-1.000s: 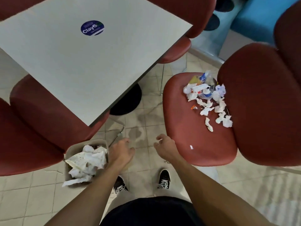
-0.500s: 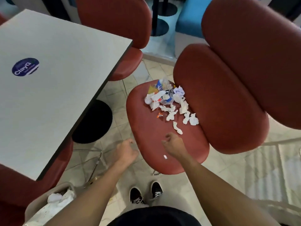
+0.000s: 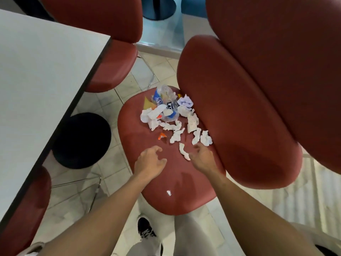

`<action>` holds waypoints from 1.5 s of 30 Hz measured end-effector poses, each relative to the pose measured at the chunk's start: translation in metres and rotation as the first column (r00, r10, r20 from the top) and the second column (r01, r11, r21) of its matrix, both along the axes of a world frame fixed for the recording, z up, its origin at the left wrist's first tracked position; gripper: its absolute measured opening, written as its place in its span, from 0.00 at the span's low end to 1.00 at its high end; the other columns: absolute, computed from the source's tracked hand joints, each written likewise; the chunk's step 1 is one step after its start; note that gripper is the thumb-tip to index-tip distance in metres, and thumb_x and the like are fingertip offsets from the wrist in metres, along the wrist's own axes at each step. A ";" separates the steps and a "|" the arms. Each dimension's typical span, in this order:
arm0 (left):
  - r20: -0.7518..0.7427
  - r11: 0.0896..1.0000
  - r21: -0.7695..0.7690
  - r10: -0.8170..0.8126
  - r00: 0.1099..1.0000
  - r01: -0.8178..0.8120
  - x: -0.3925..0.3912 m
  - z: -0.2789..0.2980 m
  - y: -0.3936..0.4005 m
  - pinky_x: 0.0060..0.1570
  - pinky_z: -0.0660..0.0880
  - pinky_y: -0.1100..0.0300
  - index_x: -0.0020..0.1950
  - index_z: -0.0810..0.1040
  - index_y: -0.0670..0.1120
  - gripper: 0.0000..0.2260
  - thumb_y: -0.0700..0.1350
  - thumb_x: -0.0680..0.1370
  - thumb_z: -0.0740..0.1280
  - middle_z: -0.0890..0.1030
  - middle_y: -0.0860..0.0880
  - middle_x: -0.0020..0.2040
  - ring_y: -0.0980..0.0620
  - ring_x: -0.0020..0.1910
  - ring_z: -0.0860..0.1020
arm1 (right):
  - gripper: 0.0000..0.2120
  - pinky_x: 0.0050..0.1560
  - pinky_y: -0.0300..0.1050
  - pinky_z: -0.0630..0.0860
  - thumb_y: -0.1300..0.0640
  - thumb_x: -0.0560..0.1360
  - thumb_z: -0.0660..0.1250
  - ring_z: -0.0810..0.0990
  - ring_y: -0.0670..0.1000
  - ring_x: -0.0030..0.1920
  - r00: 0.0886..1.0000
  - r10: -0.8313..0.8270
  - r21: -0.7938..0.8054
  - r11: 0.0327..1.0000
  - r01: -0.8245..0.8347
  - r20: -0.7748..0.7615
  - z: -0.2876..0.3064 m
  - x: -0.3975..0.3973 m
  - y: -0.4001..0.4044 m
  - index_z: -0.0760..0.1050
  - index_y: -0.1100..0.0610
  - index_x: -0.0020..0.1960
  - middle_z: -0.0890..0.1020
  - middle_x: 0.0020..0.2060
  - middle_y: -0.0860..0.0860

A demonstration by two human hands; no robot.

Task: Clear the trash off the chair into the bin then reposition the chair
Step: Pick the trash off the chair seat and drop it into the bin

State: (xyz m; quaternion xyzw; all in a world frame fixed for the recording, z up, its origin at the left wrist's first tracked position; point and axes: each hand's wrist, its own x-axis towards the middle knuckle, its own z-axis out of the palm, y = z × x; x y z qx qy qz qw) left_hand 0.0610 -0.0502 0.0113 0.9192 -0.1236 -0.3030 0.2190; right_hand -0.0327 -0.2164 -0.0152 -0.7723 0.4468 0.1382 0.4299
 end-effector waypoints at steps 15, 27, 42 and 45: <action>-0.157 0.993 -0.052 -0.117 0.981 0.110 0.059 -0.085 -0.173 0.47 0.72 0.60 0.56 0.80 0.48 0.11 0.47 0.74 0.70 0.80 0.48 0.50 0.50 0.48 0.78 | 0.25 0.60 0.51 0.73 0.47 0.68 0.65 0.75 0.56 0.62 0.949 0.293 0.182 0.946 -0.270 -0.118 -0.117 0.040 -0.098 0.72 0.46 0.65 0.71 0.63 0.55; -0.337 0.965 0.044 -0.228 0.913 0.257 0.065 -0.145 -0.204 0.60 0.65 0.61 0.71 0.68 0.40 0.23 0.45 0.78 0.65 0.68 0.41 0.68 0.46 0.68 0.68 | 0.20 0.58 0.48 0.73 0.53 0.74 0.64 0.74 0.54 0.62 0.913 0.384 0.176 0.917 -0.359 -0.138 -0.169 0.060 -0.107 0.70 0.49 0.66 0.61 0.69 0.52; -0.193 1.000 -0.014 -0.007 0.981 0.004 0.029 -0.055 -0.113 0.66 0.63 0.63 0.70 0.72 0.44 0.21 0.47 0.77 0.67 0.73 0.48 0.70 0.50 0.70 0.68 | 0.19 0.62 0.47 0.68 0.53 0.77 0.63 0.70 0.56 0.66 0.907 0.389 0.066 0.921 -0.384 -0.160 -0.071 0.039 -0.068 0.71 0.58 0.66 0.68 0.66 0.54; -0.147 0.999 -0.017 0.038 0.988 -0.041 0.015 -0.038 -0.084 0.66 0.64 0.62 0.69 0.74 0.45 0.21 0.46 0.76 0.67 0.74 0.48 0.69 0.50 0.69 0.70 | 0.15 0.61 0.47 0.68 0.54 0.76 0.62 0.72 0.57 0.63 0.912 0.380 0.039 0.925 -0.378 -0.153 -0.050 0.031 -0.047 0.75 0.57 0.61 0.73 0.60 0.55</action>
